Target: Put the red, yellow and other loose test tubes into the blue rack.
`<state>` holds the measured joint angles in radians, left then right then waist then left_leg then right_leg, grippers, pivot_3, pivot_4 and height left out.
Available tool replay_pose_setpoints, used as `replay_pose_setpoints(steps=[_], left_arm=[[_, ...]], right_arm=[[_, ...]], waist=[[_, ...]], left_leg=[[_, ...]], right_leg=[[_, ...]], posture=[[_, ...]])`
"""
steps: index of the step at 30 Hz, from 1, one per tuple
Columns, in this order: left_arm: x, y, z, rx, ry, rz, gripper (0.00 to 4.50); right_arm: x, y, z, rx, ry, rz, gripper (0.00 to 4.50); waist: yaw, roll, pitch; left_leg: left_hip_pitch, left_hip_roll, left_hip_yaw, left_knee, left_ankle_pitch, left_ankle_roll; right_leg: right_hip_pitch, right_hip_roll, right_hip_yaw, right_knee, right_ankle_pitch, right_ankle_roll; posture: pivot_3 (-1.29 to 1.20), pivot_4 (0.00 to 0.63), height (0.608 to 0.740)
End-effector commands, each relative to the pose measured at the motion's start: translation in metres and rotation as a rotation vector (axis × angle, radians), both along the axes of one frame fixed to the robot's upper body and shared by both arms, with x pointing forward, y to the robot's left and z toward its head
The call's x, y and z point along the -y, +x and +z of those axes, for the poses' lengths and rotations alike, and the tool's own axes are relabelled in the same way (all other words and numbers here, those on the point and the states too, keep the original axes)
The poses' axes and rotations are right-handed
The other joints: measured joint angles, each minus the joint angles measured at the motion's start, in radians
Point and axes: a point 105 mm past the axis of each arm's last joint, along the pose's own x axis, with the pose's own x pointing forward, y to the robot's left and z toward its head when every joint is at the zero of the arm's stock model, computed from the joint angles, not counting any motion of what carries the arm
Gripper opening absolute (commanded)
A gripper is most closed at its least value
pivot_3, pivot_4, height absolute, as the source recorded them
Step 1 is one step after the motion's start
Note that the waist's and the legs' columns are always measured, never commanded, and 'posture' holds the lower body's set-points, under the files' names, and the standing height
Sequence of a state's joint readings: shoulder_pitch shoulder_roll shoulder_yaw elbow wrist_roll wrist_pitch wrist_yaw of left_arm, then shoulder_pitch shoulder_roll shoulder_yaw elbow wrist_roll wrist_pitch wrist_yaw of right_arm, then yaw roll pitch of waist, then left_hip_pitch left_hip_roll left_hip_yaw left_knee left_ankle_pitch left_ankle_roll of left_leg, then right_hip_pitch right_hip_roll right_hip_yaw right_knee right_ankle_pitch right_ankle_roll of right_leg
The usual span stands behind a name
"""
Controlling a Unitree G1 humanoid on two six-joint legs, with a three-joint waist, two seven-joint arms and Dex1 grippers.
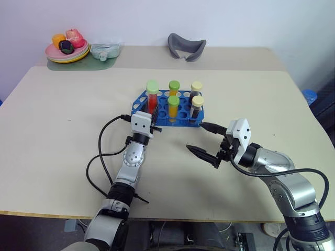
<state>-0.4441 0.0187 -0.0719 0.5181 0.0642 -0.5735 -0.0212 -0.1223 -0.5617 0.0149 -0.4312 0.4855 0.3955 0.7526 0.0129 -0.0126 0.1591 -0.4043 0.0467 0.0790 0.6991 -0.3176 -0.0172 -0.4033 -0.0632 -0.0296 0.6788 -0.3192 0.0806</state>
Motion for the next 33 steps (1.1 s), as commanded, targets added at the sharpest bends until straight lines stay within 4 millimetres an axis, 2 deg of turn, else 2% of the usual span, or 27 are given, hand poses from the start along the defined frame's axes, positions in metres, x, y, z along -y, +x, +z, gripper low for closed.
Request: replay_pose_setpoints(steps=[1,11,17,29,33], left_arm=[[-0.006,0.000,-0.006,-0.036,-0.029,0.017,0.94],[0.005,-0.008,-0.004,-0.026,-0.060,-0.076,0.94],[0.002,-0.005,-0.006,-0.013,0.001,-0.042,0.94],[0.002,0.001,-0.001,-0.012,-0.092,-0.042,0.94],[0.008,-0.002,-0.001,-0.019,-0.114,-0.086,0.94]], right_arm=[[-0.004,-0.005,0.013,0.053,0.016,0.023,4.50],[-0.006,-0.006,0.014,0.054,0.016,0.026,4.50],[-0.006,-0.006,0.014,0.054,0.016,0.026,4.50],[-0.007,-0.007,0.015,0.051,0.017,0.032,4.50],[-0.007,-0.007,0.014,0.049,0.016,0.030,4.50]], waist=[[0.000,0.000,0.000],[0.000,0.000,0.000],[0.000,0.000,0.000],[0.001,0.000,0.000],[0.001,0.000,0.000]], left_leg=[[0.000,0.000,0.000,0.000,0.000,0.000],[0.000,0.000,0.000,0.000,0.000,0.000],[0.000,0.000,0.000,0.000,0.000,0.000],[0.000,0.000,0.000,0.000,0.000,0.000],[0.000,0.000,0.000,0.000,0.000,0.000]], right_leg=[[0.000,0.000,0.000,0.000,0.000,0.000],[0.000,0.000,0.000,0.000,0.000,0.000],[0.000,0.000,0.000,0.000,0.000,0.000],[0.000,0.000,0.000,0.000,0.000,0.000],[0.000,0.000,0.000,0.000,0.000,0.000]], posture=[[0.00,0.150,0.735],[0.00,0.150,0.735],[0.00,0.150,0.735],[0.00,0.150,0.735],[0.00,0.150,0.735]])
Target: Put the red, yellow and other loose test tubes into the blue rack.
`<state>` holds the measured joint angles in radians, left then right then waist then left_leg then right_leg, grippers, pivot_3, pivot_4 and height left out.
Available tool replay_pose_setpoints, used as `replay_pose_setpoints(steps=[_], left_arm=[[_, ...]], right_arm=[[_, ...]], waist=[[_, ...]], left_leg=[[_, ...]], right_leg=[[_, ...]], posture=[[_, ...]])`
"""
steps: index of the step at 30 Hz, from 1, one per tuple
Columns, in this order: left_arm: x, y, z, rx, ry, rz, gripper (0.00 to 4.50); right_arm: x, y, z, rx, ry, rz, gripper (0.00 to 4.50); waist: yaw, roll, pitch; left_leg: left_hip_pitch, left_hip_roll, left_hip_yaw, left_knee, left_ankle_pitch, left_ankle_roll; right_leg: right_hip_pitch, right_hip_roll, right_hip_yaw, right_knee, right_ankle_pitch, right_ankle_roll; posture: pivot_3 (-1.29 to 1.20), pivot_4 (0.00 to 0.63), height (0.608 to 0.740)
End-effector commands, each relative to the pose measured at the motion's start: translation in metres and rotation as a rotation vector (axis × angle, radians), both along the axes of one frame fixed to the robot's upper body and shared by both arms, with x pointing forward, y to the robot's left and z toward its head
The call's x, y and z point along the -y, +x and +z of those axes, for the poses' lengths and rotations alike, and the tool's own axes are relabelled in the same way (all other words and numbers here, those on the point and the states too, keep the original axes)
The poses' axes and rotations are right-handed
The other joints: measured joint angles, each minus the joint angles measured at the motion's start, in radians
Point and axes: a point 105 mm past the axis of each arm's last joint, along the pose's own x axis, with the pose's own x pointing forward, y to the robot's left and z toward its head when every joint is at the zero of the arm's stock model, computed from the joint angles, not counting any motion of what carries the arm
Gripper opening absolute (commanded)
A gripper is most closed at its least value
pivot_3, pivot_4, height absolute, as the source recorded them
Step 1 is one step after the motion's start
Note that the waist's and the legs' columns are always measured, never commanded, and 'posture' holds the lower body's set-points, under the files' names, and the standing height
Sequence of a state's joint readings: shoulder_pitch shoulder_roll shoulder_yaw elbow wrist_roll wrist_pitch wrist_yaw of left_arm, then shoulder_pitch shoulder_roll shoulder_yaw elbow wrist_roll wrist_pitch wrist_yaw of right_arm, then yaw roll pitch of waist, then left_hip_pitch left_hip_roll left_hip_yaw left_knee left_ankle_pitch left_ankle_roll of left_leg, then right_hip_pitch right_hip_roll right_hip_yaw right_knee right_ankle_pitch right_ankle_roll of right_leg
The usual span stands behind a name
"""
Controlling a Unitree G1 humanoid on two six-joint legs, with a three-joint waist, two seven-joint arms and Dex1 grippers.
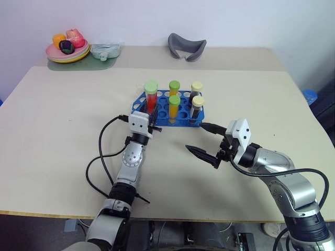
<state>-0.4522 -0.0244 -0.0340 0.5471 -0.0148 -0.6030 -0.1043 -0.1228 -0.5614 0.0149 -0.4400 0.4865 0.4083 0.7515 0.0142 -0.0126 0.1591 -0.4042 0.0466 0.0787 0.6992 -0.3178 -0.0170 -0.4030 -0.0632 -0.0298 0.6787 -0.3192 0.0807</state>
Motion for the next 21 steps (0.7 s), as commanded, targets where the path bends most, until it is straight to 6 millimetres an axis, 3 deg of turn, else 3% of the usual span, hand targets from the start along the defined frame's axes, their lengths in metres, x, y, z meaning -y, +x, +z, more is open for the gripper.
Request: replay_pose_setpoints(steps=[1,15,21], left_arm=[[0.006,-0.002,-0.001,-0.005,-0.020,-0.045,0.94],[0.005,-0.005,-0.006,-0.006,0.046,-0.024,0.94],[0.001,-0.003,-0.005,-0.010,0.038,-0.006,3.78]], right_arm=[[-0.006,-0.006,0.014,0.053,0.018,0.027,4.50],[-0.006,-0.007,0.013,0.051,0.019,0.029,4.50],[-0.006,-0.007,0.013,0.052,0.020,0.033,4.50]], waist=[[0.000,0.000,0.000],[0.000,0.000,0.000],[-0.001,0.000,0.000]], left_leg=[[0.000,0.000,0.000,0.000,0.000,0.000],[0.000,0.000,0.000,0.000,0.000,0.000],[0.000,0.000,0.000,0.000,0.000,0.000]], right_leg=[[0.000,0.000,0.000,0.000,0.000,0.000],[0.000,0.000,0.000,0.000,0.000,0.000],[0.000,0.000,0.000,0.000,0.000,0.000]], posture=[[0.00,0.150,0.735],[0.00,0.150,0.735],[0.00,0.150,0.735]])
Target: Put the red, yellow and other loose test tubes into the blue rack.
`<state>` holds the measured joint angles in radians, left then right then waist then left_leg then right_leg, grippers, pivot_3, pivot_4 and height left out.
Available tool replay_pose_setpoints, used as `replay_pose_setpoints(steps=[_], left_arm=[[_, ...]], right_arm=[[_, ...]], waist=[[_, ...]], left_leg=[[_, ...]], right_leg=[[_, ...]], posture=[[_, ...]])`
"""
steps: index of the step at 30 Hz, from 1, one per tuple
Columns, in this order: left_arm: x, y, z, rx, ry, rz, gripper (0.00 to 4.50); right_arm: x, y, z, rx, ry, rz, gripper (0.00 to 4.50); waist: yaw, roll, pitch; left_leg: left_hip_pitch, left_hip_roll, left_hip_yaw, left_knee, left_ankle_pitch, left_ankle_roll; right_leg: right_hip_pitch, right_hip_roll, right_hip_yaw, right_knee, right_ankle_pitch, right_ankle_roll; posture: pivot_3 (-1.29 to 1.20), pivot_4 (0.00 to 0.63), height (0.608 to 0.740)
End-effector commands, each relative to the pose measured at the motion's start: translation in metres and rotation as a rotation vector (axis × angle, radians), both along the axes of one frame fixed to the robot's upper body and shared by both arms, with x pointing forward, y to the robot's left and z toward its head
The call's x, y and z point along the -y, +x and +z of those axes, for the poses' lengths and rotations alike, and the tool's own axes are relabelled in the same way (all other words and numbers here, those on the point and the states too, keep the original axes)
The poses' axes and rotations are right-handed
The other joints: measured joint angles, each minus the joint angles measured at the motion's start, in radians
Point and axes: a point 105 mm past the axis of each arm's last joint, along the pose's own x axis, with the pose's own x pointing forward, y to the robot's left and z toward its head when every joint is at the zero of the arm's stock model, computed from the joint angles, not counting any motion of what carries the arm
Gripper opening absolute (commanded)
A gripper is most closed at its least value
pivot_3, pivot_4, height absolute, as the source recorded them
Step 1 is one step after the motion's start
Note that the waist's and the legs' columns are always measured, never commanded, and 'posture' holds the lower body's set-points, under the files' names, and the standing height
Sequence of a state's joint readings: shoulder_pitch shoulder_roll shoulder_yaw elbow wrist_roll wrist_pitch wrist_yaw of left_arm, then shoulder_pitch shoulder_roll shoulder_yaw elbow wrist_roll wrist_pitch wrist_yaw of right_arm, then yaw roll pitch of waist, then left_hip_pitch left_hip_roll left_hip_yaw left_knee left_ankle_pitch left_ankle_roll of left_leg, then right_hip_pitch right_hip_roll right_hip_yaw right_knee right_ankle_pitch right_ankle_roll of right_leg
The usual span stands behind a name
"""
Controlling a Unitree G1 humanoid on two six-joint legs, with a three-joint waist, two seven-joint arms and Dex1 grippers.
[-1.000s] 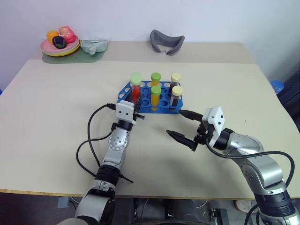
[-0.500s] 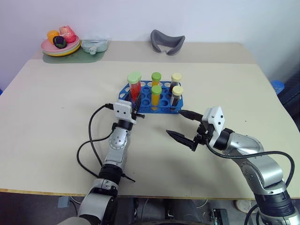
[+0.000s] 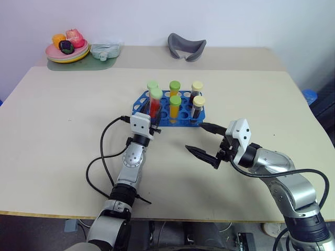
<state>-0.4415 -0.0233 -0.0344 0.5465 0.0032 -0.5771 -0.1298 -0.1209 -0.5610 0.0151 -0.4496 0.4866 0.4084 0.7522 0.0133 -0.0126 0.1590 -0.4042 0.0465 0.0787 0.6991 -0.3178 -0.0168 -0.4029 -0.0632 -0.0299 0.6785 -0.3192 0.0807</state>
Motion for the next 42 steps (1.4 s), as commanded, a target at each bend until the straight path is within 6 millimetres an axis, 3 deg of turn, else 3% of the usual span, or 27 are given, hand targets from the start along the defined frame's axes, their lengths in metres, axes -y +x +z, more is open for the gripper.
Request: replay_pose_setpoints(steps=[1,6,10,16,22,25,32,42], left_arm=[[-0.002,-0.003,0.003,0.025,0.014,0.017,4.37],[-0.010,-0.010,0.009,0.042,0.002,-0.001,4.44],[-0.027,-0.027,0.014,0.041,0.008,-0.043,4.44],[-0.081,-0.072,0.024,-0.032,0.094,-0.089,4.44],[-0.158,-0.102,0.012,-0.231,0.256,-0.009,4.44],[-0.181,-0.113,0.008,-0.290,0.295,0.017,4.44],[-0.196,-0.126,0.011,-0.342,0.329,0.021,4.44],[-0.185,-0.131,0.010,-0.362,0.295,0.019,4.44]], right_arm=[[-0.005,-0.006,0.012,0.045,0.021,0.028,4.50],[-0.004,-0.005,0.011,0.045,0.019,0.026,4.50],[0.000,-0.005,0.011,0.044,0.012,0.021,4.50],[0.021,-0.004,0.009,0.032,-0.043,-0.005,4.50],[0.074,0.001,0.006,0.001,-0.133,-0.113,4.50],[0.095,0.003,0.008,-0.009,-0.161,-0.151,4.50],[0.117,0.006,0.000,-0.032,-0.193,-0.171,4.50],[0.125,0.015,-0.005,-0.035,-0.187,-0.187,4.50]], waist=[[0.000,0.000,0.000],[-0.001,0.000,0.000],[-0.003,0.000,0.000],[-0.004,0.000,0.000],[-0.001,0.000,0.000],[-0.001,0.000,0.000],[-0.002,0.000,0.000],[-0.004,0.001,0.000]], left_leg=[[0.000,0.000,0.000,0.000,0.000,0.000],[0.000,0.000,0.000,0.000,0.000,0.000],[0.000,0.001,0.000,0.000,0.000,0.000],[0.000,0.002,-0.001,-0.001,0.000,0.000],[0.004,0.001,-0.001,-0.001,-0.003,0.006],[0.011,0.002,-0.001,-0.004,-0.004,0.007],[0.013,0.002,0.000,-0.007,-0.005,0.008],[0.013,0.002,0.000,-0.008,-0.004,0.007]], right_leg=[[0.000,0.000,0.000,0.000,0.000,0.000],[0.000,0.000,0.000,0.000,0.000,0.000],[0.000,0.000,0.000,0.000,0.000,0.000],[0.000,-0.001,0.000,0.000,0.000,0.000],[0.006,-0.001,0.000,-0.004,0.000,0.000],[0.013,-0.001,0.000,-0.007,0.000,0.000],[0.015,-0.001,0.000,-0.010,0.000,0.000],[0.015,-0.002,0.001,-0.011,0.000,-0.001]], posture=[[0.00,0.150,0.735],[0.00,0.150,0.735],[0.00,0.150,0.735],[0.00,0.150,0.735],[0.00,0.150,0.735],[0.00,0.150,0.735],[0.00,0.150,0.735],[0.00,0.150,0.735]])
